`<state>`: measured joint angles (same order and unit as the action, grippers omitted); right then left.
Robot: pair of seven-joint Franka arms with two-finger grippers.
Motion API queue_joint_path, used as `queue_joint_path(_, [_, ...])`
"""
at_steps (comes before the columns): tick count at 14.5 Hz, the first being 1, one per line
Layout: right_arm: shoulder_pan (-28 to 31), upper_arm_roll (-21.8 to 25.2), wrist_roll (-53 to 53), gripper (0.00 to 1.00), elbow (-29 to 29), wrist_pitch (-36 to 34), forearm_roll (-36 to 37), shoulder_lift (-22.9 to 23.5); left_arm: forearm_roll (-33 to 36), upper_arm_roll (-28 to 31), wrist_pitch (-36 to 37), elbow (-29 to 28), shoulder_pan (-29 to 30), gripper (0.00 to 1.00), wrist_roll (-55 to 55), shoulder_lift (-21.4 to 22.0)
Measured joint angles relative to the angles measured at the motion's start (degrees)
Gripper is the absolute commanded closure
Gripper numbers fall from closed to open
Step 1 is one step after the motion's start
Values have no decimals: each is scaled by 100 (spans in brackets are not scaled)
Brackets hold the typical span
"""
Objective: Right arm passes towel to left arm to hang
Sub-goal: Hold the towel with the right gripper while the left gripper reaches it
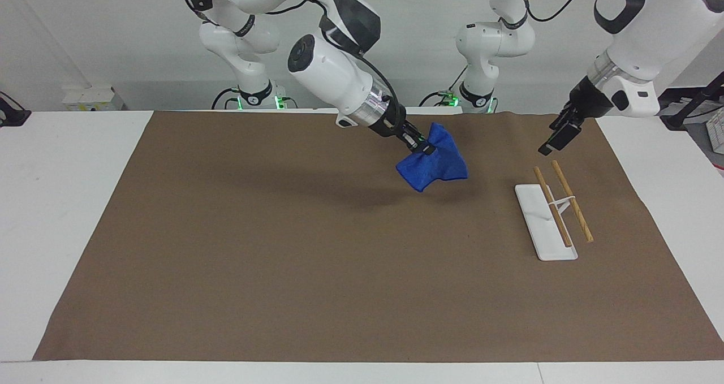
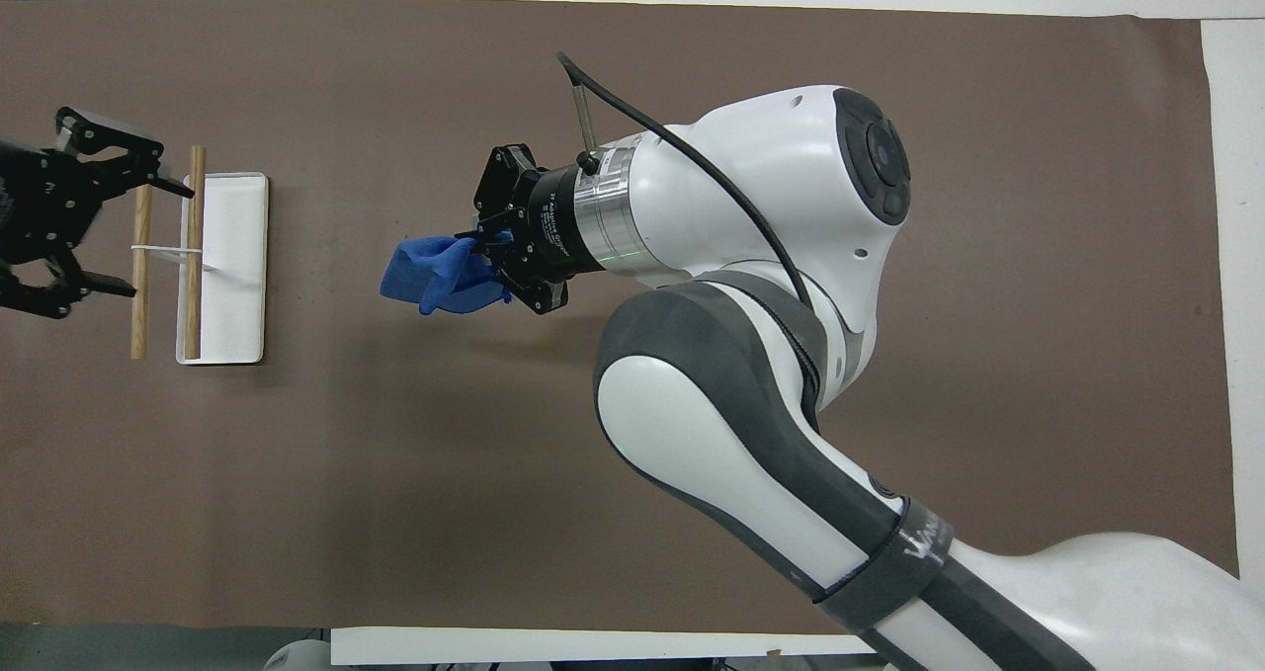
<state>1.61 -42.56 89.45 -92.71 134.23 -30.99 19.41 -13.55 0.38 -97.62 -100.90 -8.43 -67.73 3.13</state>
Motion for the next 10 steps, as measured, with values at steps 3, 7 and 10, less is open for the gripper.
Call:
queue_joint_path(3, [0,-1,0,100,0,0,0,4,-131,-27,-690,-487,-371,0,-1920,36])
queue_joint_path(7, [0,-3,0,100,-1,0,0,6,-141,-46,-1488,-1231,-986,0,-2978,283])
queue_joint_path(10, [0,-6,0,100,-4,-1,0,8,-142,-52,-2105,-1623,-1348,7,-3272,301])
